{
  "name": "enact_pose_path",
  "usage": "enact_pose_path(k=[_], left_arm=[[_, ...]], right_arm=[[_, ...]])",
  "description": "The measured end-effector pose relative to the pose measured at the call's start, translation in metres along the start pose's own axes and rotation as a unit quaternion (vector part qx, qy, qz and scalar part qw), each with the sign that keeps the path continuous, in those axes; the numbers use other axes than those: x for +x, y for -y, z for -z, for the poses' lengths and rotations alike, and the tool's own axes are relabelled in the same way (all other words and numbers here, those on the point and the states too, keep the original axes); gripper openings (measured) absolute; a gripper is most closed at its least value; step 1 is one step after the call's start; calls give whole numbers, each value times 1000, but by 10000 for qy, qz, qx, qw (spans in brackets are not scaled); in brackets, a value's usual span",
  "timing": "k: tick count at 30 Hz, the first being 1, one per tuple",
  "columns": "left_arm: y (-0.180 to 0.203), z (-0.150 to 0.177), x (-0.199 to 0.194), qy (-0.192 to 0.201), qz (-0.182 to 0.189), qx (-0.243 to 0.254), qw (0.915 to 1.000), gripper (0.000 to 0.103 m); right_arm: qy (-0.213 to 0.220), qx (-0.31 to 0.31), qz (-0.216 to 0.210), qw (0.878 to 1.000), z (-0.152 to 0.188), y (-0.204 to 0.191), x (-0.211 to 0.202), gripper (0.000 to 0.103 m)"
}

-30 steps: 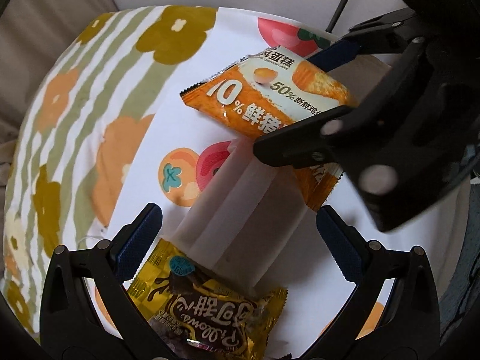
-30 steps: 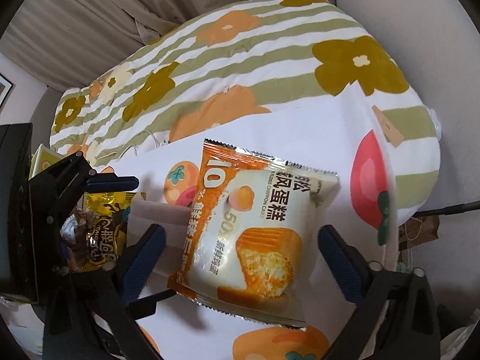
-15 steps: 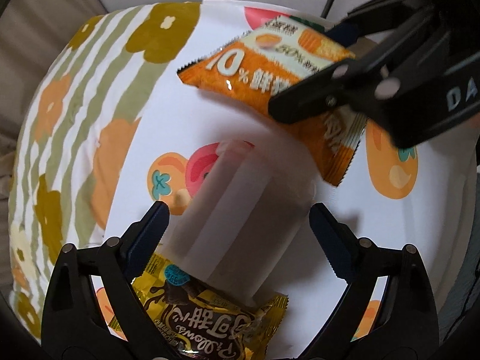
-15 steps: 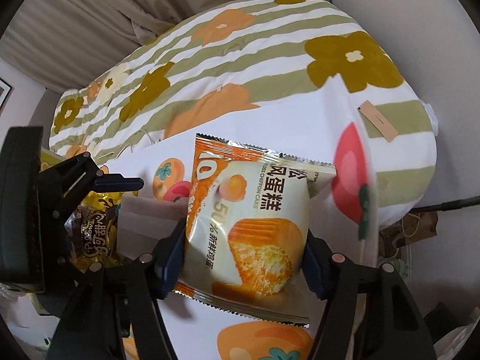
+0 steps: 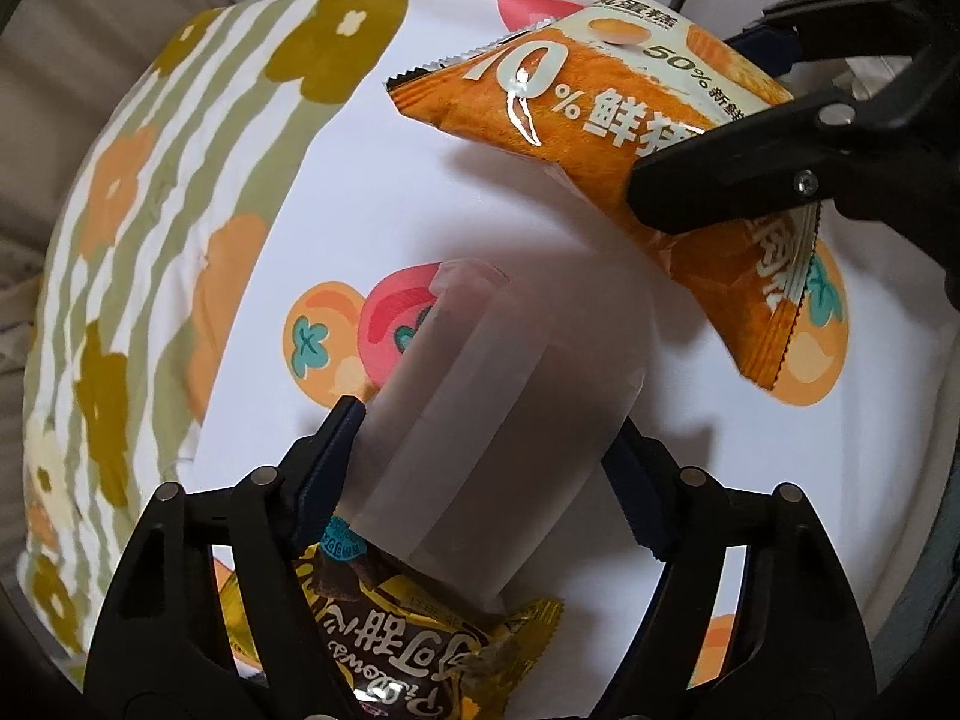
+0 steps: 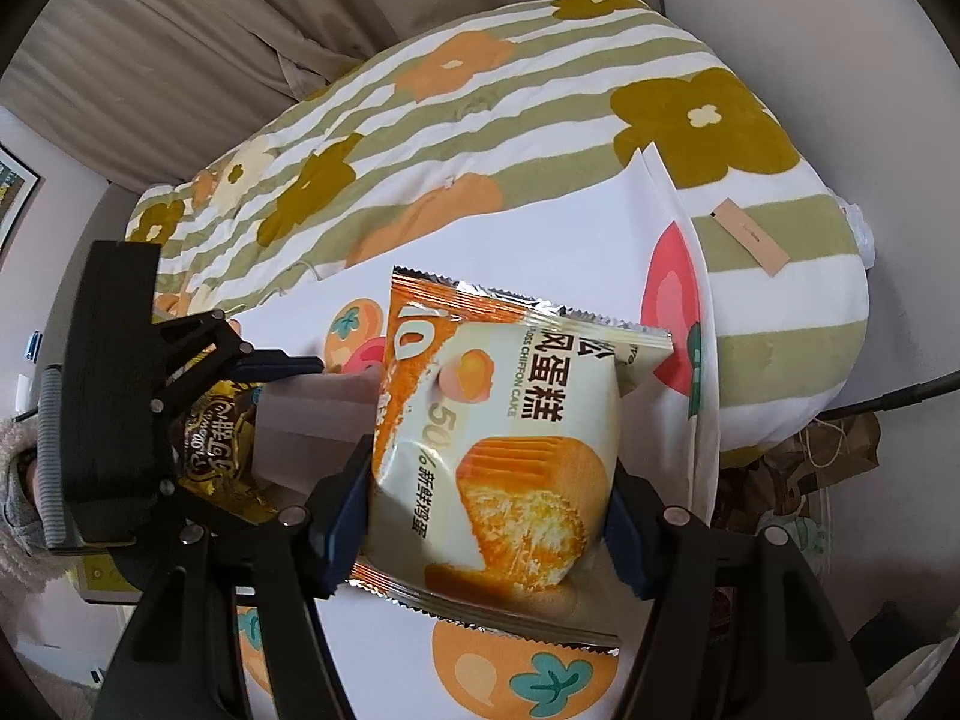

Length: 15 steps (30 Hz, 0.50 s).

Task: Organize snacks
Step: 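Grasp the pink-white pastry with the left tool while the right tool grasps the orange cake bag, then carry both snacks over the box and release them inside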

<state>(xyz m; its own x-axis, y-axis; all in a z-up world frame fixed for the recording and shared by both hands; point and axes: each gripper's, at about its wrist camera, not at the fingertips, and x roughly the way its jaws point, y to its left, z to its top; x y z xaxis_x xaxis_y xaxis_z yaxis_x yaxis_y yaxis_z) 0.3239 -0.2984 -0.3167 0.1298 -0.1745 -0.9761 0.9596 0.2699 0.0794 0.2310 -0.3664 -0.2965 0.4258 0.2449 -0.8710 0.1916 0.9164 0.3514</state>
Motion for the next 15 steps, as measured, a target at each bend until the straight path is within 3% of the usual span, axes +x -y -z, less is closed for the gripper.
enact_pose_path(k=[9, 15], left_arm=[[5, -3, -43, 342, -258, -592, 9973, 74], [2, -1, -90, 760, -642, -1144, 9884, 74]], right_arm=[[248, -202, -165, 9994, -1, -11, -30, 62], [517, -517, -262, 9970, -6, -27, -67, 62]])
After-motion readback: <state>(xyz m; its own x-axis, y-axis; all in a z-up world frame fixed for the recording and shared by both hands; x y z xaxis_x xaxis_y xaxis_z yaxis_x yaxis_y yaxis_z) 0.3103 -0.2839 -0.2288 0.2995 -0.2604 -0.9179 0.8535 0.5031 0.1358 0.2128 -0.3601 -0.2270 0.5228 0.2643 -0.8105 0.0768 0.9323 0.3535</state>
